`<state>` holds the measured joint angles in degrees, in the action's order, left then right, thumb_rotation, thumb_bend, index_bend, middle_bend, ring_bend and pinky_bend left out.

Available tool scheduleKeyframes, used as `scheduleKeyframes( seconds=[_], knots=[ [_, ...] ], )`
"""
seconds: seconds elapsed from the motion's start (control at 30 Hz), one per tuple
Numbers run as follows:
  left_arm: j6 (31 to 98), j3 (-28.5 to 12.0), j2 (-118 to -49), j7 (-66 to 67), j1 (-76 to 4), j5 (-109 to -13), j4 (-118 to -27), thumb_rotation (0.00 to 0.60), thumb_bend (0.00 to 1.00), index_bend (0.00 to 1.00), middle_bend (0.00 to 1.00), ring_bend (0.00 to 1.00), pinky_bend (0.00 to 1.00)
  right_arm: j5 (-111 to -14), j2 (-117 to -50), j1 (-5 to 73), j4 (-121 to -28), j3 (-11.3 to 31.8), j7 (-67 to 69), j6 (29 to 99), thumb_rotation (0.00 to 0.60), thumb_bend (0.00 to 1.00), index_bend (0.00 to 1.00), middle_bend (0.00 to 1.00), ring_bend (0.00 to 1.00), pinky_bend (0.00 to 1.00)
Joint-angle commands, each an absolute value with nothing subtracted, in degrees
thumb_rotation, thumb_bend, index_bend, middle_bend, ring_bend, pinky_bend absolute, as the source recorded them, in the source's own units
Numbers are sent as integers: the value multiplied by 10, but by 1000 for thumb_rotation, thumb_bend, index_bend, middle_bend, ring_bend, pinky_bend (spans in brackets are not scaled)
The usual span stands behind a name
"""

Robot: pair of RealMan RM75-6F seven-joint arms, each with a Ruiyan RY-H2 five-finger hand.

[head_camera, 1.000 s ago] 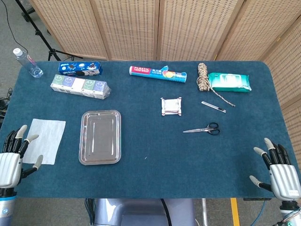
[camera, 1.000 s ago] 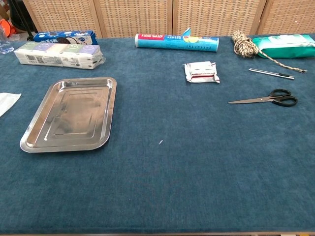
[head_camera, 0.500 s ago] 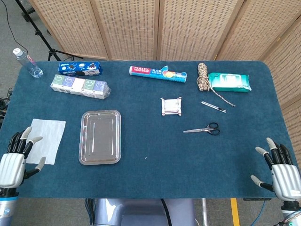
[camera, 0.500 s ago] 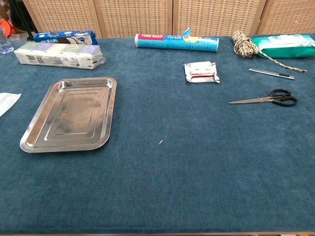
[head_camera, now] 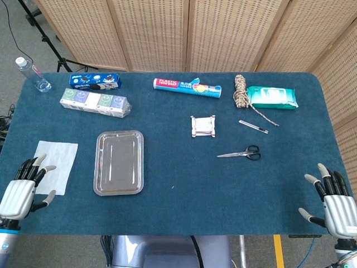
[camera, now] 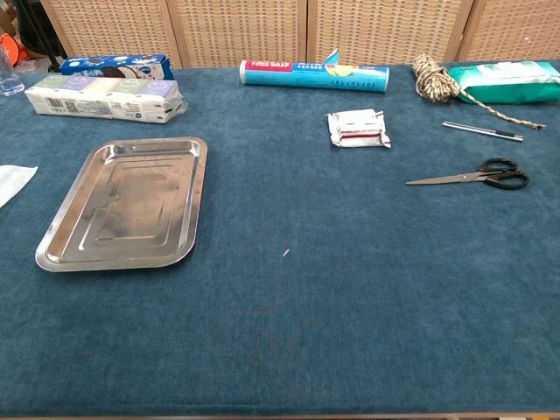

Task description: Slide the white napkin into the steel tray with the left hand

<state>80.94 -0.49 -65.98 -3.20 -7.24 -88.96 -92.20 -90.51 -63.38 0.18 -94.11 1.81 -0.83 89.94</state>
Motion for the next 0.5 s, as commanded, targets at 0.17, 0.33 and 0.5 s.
scheduleKeyframes(
  seconds=[0.17,0.33,0.5],
  knots=[
    [765,-12,-609,-23,-107,-878,-945,600,322,238,0,0,0,-906,-633,0,-942,18,-8,902,600,53,206,0,0,0],
    [757,-17,-590,-17,-116,-876,-960,600,324,236,0,0,0,-907,-633,0,-942,18,-8,903,600,53,206,0,0,0],
    [737,-11,-572,-32,-122,-870,-982,600,327,236,0,0,0,-907,-631,-1,-942,18,-5,905,600,53,206,0,0,0]
  ],
)
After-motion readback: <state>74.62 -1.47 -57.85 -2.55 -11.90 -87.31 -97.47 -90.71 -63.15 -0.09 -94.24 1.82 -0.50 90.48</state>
